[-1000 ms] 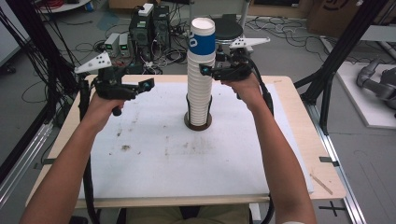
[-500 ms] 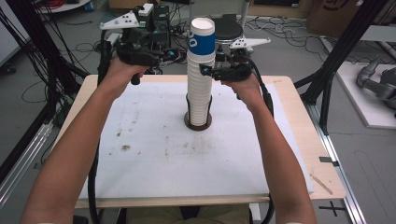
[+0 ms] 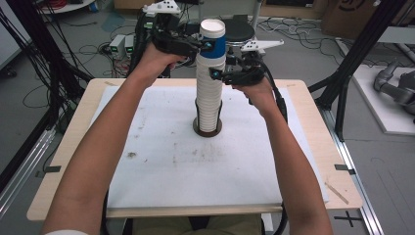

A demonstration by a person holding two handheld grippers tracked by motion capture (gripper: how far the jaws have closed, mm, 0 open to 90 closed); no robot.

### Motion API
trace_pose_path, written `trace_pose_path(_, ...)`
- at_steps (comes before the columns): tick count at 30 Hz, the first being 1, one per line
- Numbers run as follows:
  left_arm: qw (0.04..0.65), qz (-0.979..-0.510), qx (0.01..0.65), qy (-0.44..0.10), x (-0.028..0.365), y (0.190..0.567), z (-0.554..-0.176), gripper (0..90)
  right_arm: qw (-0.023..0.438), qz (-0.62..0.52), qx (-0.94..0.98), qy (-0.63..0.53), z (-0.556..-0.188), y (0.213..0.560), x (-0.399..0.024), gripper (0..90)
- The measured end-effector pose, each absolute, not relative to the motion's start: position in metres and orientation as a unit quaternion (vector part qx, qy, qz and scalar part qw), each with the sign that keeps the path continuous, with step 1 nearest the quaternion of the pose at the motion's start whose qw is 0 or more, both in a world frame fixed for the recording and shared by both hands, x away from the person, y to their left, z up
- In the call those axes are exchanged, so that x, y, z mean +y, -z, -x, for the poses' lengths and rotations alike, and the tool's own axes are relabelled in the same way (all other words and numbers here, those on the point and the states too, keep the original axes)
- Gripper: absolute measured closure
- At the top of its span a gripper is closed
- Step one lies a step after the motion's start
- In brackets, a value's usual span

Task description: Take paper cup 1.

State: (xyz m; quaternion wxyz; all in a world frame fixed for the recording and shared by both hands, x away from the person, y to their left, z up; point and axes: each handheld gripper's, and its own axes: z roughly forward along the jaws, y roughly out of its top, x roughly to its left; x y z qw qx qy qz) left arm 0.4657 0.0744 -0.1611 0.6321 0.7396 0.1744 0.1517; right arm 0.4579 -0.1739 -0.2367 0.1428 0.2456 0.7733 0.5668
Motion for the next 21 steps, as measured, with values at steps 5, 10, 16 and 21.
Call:
trace_pose_path(5,0.619,-0.749,0.178,-0.154,0.056,0.161,-0.471,15.2,0.142,-0.245,0.775,-0.565,-0.457,0.236,-0.176,21.6)
trace_pose_path(10,0.613,-0.751,0.188,-0.157,0.052,0.162,-0.474,17.3,0.141,-0.248,0.775,-0.564,-0.457,0.236,-0.176,21.8)
trace_pose_path(16,0.606,-0.753,0.194,-0.167,0.054,0.161,-0.476,26.2,0.14,-0.251,0.775,-0.563,-0.458,0.236,-0.176,22.9)
trace_pose_path(21,0.623,-0.737,0.197,-0.173,0.055,0.154,-0.474,27.0,0.14,-0.249,0.775,-0.563,-0.458,0.237,-0.176,23.1)
